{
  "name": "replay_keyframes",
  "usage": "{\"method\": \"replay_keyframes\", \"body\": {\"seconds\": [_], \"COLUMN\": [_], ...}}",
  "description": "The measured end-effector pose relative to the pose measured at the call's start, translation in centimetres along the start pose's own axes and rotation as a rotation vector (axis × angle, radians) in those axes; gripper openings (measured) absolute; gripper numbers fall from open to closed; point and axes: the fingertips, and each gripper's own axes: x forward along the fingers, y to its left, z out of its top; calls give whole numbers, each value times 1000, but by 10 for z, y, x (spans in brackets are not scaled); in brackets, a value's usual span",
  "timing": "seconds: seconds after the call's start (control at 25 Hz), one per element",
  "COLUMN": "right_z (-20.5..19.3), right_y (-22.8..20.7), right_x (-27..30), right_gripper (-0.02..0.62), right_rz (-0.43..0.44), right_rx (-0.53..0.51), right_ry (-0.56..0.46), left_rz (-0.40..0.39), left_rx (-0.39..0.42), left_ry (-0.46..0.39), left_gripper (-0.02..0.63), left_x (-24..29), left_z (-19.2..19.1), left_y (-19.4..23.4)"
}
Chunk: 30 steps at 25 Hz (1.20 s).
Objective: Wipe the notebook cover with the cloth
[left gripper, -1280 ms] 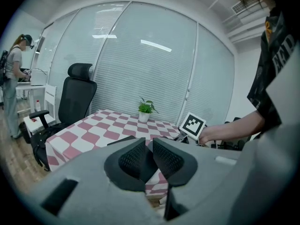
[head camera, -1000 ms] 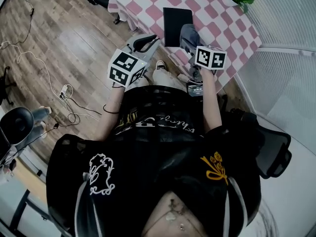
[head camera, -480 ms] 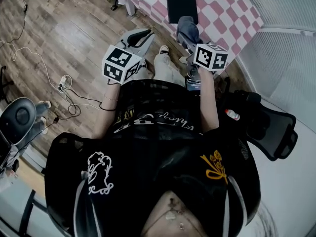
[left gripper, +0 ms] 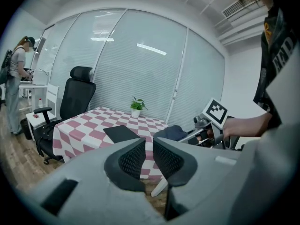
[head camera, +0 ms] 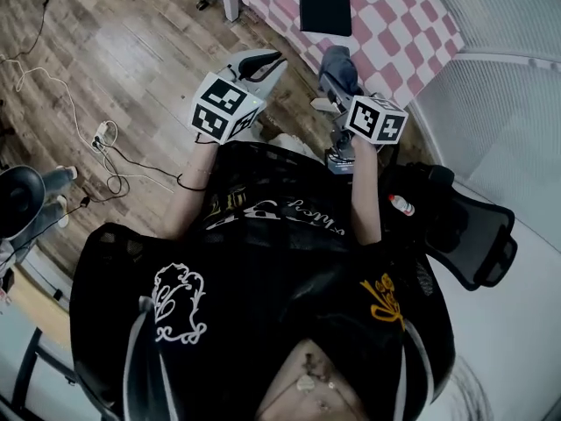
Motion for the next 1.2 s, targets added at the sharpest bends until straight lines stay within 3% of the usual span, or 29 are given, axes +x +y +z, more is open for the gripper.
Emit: {"method": "replay_keyframes", "body": {"seconds": [0.28, 0.64, 1.2], "right_z": [-13, -45, -112], "right_y": [-7, -25, -12], "right_x": [-42, -114, -164], "right_gripper": [74, 74, 74], "right_rz": [13, 25, 133], "right_rx": [-19, -5, -72], "right_ry": [-14, -71, -88], "left_rz": [47, 33, 58], "left_rx": [5, 28, 78], "left_ry": [-31, 14, 7], "left_gripper": [43, 43, 43], "left_x": [2, 3, -12], "left_z": [5, -20, -57], "left_y": [-30, -123, -212]}}
